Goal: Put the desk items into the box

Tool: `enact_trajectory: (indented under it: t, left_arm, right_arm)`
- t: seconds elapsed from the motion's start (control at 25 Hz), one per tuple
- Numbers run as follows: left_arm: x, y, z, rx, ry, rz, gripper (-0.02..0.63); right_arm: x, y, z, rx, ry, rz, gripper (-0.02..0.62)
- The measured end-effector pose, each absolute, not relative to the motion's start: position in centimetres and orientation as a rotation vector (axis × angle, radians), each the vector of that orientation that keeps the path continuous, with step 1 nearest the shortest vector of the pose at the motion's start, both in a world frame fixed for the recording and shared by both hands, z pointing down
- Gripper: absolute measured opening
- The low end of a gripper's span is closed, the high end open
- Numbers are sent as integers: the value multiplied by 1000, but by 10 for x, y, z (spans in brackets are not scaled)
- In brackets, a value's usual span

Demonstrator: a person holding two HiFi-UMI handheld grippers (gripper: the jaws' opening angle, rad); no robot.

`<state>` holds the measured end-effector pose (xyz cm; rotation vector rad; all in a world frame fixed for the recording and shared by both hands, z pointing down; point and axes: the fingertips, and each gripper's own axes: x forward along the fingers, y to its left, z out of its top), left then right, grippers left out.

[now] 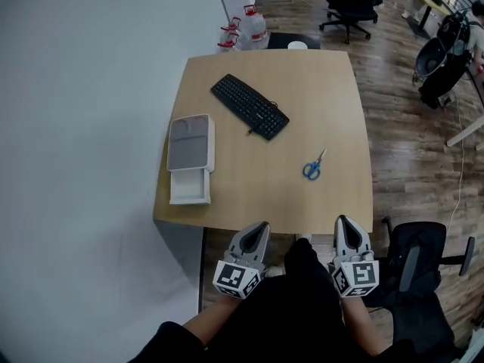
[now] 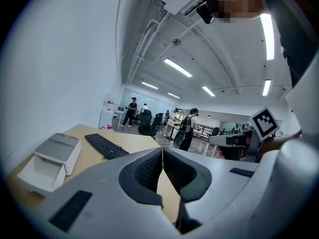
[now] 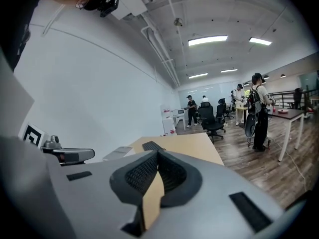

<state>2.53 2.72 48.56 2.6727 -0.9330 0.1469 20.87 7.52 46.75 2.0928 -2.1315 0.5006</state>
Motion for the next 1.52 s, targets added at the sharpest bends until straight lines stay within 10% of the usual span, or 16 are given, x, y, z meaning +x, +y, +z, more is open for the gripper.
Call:
enact_trajectory:
  t: [1.52]
  left_arm:
    - [254,-112,774,2321,-540,1153,123]
  right_arm:
    - [393,-24,589,2028,-1995,884,60]
